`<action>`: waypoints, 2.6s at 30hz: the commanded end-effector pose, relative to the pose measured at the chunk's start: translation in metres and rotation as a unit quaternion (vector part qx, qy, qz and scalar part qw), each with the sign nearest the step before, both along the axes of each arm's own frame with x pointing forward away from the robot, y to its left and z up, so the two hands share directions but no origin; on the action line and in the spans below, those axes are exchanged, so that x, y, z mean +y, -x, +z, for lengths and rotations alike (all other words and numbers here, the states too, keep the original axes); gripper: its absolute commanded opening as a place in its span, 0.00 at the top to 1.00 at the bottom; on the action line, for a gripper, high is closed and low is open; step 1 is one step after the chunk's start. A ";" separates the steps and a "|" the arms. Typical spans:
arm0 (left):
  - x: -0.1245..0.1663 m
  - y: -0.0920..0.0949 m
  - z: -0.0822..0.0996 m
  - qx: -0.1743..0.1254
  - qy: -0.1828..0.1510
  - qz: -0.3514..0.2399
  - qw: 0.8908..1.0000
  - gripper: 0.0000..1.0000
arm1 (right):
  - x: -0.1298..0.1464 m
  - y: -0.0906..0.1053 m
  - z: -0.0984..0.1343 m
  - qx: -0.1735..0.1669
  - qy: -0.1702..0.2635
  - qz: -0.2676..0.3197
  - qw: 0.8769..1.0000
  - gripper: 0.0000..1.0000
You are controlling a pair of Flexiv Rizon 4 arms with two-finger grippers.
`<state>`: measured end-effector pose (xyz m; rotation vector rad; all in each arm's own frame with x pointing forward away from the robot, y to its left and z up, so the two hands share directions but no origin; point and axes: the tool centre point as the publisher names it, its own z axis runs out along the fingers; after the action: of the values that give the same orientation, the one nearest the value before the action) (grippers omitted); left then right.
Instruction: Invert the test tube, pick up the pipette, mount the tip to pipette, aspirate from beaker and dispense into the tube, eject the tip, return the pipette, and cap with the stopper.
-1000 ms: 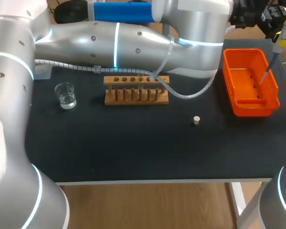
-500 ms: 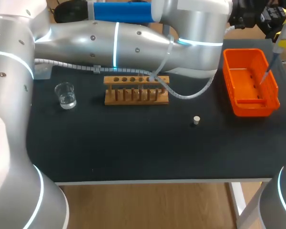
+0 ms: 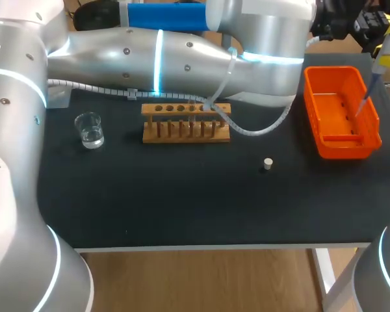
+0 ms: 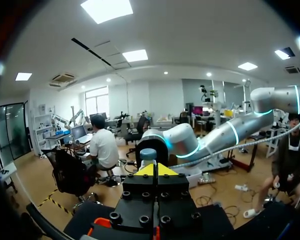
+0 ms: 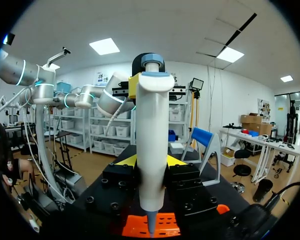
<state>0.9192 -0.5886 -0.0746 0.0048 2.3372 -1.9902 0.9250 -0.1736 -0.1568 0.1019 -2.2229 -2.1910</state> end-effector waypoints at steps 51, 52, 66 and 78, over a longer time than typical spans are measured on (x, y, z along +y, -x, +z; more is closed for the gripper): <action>0.085 0.003 0.046 -0.017 0.033 -0.012 0.999 0.00 | 0.001 0.001 0.006 -0.001 0.001 0.000 1.000 1.00; 0.092 0.005 0.046 -0.016 0.031 -0.007 0.999 0.00 | 0.001 0.001 0.006 -0.001 0.001 0.000 1.000 1.00; 0.196 0.035 0.029 -0.008 0.002 0.036 0.999 0.00 | 0.001 0.001 0.006 -0.001 0.001 0.000 1.000 1.00; 0.269 0.044 -0.005 -0.015 0.022 0.050 0.998 0.00 | 0.001 0.001 0.006 -0.001 0.001 0.000 1.000 1.00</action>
<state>0.8873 -0.3734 -0.0781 -0.0963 2.2821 -1.9206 0.9253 -0.1732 -0.1515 0.1060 -2.2199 -2.1923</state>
